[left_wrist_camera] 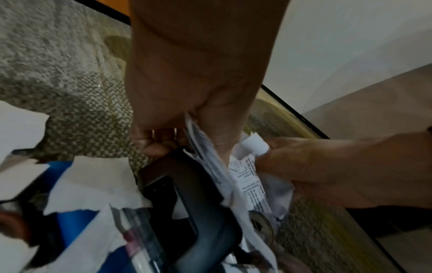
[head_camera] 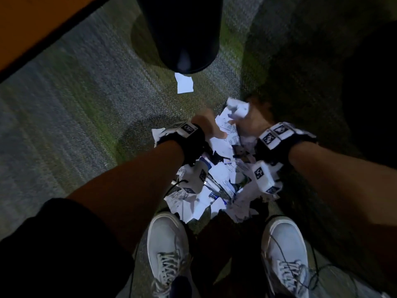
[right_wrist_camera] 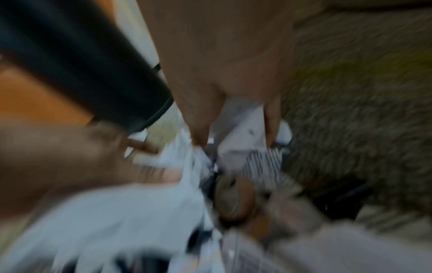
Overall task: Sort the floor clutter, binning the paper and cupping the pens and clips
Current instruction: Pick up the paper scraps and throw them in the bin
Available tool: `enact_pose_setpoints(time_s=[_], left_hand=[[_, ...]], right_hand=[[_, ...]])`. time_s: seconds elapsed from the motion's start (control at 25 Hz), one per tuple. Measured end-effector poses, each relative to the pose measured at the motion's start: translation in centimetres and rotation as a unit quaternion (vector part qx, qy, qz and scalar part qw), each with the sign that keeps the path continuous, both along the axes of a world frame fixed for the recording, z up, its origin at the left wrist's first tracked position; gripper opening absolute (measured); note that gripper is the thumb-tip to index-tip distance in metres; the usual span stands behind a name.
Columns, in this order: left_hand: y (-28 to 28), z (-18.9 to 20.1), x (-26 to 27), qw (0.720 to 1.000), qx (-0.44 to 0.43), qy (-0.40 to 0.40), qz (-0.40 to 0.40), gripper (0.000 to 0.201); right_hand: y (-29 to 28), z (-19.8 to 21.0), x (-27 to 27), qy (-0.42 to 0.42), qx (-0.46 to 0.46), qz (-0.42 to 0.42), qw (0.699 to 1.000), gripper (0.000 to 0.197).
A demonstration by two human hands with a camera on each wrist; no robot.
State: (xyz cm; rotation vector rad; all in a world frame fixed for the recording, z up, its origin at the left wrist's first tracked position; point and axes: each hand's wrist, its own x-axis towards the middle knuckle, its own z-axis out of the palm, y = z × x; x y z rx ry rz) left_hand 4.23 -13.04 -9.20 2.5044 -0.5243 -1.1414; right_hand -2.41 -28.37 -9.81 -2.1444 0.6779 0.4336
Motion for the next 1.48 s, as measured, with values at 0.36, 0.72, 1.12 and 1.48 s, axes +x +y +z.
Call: enact_pose_setpoints(time_s=[0.36,0.72,1.12,1.48], left_hand=[[2.5,0.7,0.5,0.974,-0.127,0.082,0.166,0.052],[7.9,14.3,4.0,0.958,-0.212,0.06,0.181,0.058],[7.4,29.5,12.1,0.837,-0.424,-0.042,0.344,0.013],[2.0,27.8,19.2,0.874,-0.269,-0.216,0.343,0.024]], right_hand=[[-0.7,0.3,0.3,0.01,-0.025,-0.023,0.999,0.013],[-2.1,13.2,0.3,-0.076,0.097,-0.103,0.987,0.013],[1.6,30.0,10.9,-0.249,0.191,-0.135,0.94,0.031],[3.6,27.6,23.6,-0.194,0.15,-0.132,0.96,0.057]])
